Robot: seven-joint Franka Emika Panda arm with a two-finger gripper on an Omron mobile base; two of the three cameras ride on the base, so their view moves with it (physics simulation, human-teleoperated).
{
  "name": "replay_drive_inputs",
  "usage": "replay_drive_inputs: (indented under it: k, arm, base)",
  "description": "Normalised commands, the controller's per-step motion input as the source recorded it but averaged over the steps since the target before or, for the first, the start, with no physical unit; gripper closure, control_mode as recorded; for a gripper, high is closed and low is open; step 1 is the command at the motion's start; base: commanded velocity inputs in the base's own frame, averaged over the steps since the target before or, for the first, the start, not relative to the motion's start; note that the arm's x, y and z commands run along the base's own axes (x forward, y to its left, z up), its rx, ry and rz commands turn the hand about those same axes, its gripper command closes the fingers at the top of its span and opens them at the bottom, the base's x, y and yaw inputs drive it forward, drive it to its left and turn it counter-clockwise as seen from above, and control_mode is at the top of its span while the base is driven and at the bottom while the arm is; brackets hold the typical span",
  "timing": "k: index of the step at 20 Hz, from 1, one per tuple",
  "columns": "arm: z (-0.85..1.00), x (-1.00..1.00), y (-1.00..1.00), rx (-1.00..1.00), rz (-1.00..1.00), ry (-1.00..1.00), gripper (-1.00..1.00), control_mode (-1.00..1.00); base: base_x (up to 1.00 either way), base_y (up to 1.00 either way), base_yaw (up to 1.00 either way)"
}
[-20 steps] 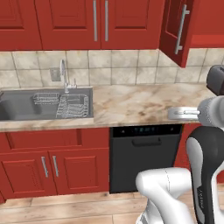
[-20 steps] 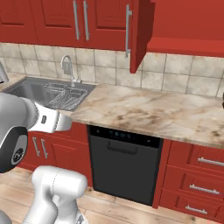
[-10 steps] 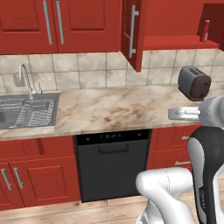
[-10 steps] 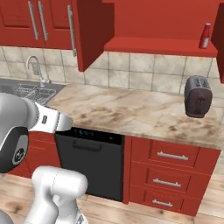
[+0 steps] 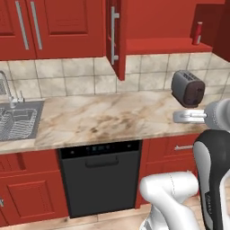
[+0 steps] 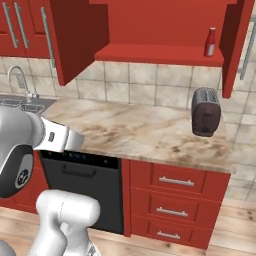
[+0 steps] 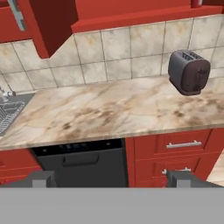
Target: Take 2 condiments from the cabinet and move them on the counter near the stove.Make sure the condiments are lined up with each other, next to each other.
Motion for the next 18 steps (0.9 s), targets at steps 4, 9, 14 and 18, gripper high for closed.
replay_drive_inputs:
  k: [4, 9, 14, 18]
  arm:
    - [0.0, 0.0, 0.0, 0.0, 0.0, 0.0, -1.0, 1.0]
    - [0.0, 0.0, 0.0, 0.0, 0.0, 0.0, -1.0, 1.0]
    - [0.0, 0.0, 0.0, 0.0, 0.0, 0.0, -1.0, 1.0]
    - [0.0, 0.0, 0.0, 0.0, 0.0, 0.0, -1.0, 1.0]
  base:
    - [0.37, -0.27, -0.01]
    - [0.27, -0.16, -0.04]
    - [0.18, -0.33, -0.1]
    - [0.24, -0.49, -0.11]
